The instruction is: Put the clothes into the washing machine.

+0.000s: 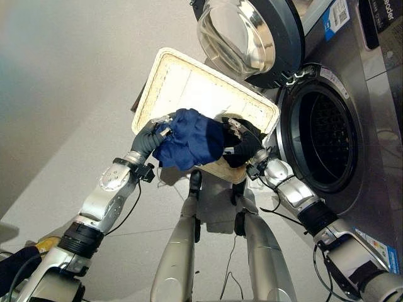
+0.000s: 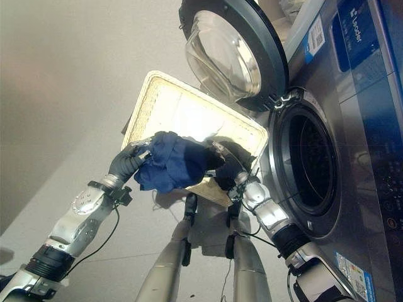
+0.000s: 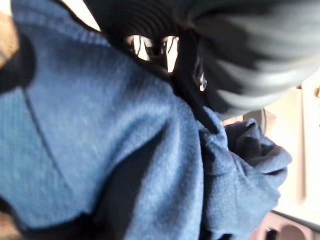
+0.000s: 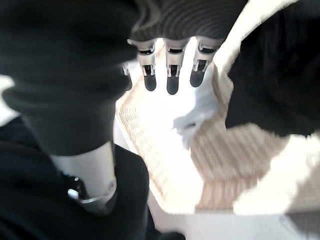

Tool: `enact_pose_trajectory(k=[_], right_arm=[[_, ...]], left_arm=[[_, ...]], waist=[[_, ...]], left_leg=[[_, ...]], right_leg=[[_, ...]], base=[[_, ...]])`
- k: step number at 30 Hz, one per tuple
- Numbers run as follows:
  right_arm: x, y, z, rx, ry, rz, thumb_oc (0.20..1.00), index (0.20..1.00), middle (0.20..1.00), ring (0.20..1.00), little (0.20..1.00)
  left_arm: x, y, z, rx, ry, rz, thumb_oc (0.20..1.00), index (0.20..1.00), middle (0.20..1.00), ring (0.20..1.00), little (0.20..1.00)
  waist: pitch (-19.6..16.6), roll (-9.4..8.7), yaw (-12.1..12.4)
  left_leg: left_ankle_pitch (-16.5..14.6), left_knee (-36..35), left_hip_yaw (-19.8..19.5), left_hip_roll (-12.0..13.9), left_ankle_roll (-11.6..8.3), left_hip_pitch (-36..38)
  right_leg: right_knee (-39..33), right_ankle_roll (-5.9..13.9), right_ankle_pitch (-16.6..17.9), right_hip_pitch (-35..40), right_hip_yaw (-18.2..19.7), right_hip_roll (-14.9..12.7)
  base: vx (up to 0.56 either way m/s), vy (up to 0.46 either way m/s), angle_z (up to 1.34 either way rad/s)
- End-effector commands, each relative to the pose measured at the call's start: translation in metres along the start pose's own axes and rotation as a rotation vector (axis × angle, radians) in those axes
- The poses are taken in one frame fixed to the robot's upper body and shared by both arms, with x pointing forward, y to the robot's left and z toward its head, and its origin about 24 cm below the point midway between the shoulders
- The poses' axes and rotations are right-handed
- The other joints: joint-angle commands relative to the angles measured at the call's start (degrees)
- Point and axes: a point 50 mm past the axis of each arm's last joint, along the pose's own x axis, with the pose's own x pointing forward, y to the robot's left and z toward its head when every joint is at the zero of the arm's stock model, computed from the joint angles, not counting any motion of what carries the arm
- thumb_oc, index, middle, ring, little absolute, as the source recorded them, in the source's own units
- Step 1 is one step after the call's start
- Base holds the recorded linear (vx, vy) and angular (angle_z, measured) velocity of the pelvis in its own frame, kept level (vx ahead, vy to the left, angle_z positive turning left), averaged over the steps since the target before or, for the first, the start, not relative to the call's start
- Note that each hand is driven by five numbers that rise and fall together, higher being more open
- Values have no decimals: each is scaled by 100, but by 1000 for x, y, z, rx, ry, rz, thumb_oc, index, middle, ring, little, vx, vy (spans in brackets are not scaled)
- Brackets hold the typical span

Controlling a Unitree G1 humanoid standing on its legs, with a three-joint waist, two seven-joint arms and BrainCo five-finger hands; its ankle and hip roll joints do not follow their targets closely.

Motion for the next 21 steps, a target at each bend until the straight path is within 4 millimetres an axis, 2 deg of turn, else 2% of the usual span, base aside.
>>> enact_pose_trajectory(k=[1,7,13,21], right_arm=[[3,22,21,194,-93,162,1000,1000,1000,1000,1000],[1,51,35,394,-150,291,1000,1000,1000,1000,1000],[-2,68,44,485,-155,389,1000,1000,1000,1000,1000],[-6,77,50,576,-171,449,1000,1000,1000,1000,1000]], left_arm=[[12,-21,33,-29,-147,-124,200,200,200,200,200],[17,-26,23,0,-93,-111,200,200,200,200,200],[22,-27,11,26,-49,-74,200,200,200,200,200],[25,-32,-6,72,20,-22,200,200,200,200,200]], waist=[[-91,229,-21],[-91,170,-103],[-91,105,-195],[-91,42,-279]], left_leg=[[-506,512,198,-367,11,-57],[-493,525,221,-358,30,-100],[-472,517,248,-344,50,-147],[-467,575,282,-330,47,-211]], right_leg=[[-662,645,129,445,-221,-139],[-632,650,123,386,-148,-78],[-651,638,147,309,-42,-8],[-633,627,150,246,17,32]], base=[[0,0,0],[0,0,0],[13,11,-2],[31,26,-9]])
